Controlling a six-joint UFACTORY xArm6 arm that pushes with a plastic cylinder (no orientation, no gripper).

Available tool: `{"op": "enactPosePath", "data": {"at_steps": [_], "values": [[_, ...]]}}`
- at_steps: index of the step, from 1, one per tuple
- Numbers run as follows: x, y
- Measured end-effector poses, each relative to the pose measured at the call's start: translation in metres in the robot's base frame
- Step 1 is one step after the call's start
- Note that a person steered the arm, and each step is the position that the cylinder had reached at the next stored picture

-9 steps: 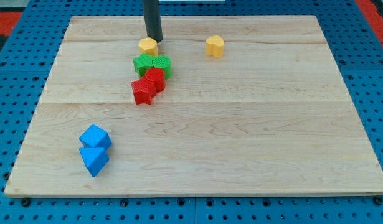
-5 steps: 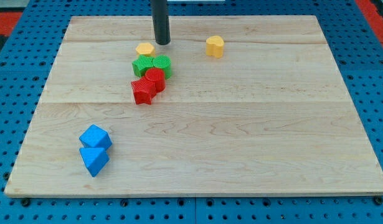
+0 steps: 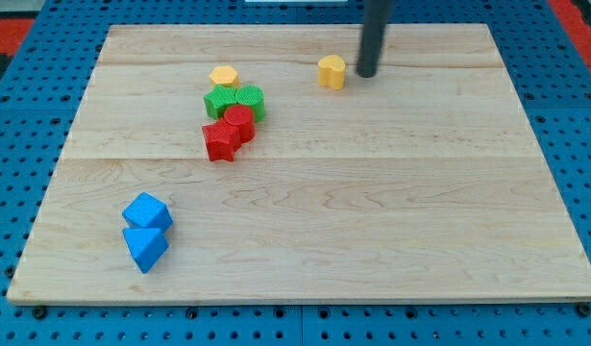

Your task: Place the heart above the green star

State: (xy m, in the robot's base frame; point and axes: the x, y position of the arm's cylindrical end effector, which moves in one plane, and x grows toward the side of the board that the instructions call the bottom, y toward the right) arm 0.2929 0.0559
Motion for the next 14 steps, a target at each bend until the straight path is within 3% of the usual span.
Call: {"op": "enactPosePath", "data": {"at_steps": [1, 3, 4, 5, 6, 8, 9, 10, 14], "values": [[0.0, -0.087], [0.001, -0.123], [0.001, -0.191], [-0.013, -0.206], [-0.022, -0.284], [-0.022, -0.36], [-0.01, -0.359], [0.025, -0.311], [0.021, -0.255]]}}
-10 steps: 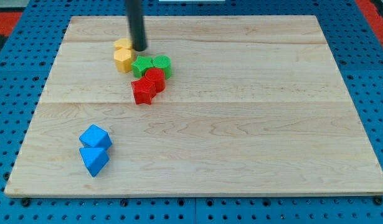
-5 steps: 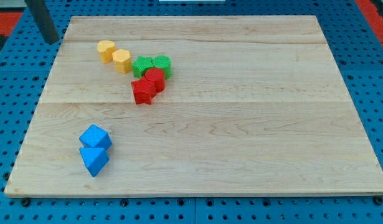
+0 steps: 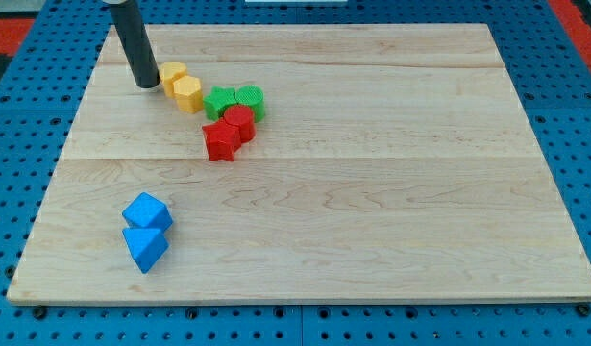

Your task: Place the heart above the green star

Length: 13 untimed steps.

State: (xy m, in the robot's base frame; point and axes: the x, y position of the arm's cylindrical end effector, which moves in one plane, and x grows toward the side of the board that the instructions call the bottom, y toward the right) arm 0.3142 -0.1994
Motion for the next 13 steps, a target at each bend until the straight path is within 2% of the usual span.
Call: {"op": "enactPosePath", "data": {"at_steps": [1, 2, 3, 5, 6, 9, 10, 11, 12, 13], "values": [[-0.003, 0.007], [-0.011, 0.066], [-0.014, 0.091], [-0.042, 0.072], [-0.042, 0.124], [-0.041, 0.19], [-0.018, 0.19], [-0.013, 0.174], [-0.031, 0.167], [-0.03, 0.141]]}}
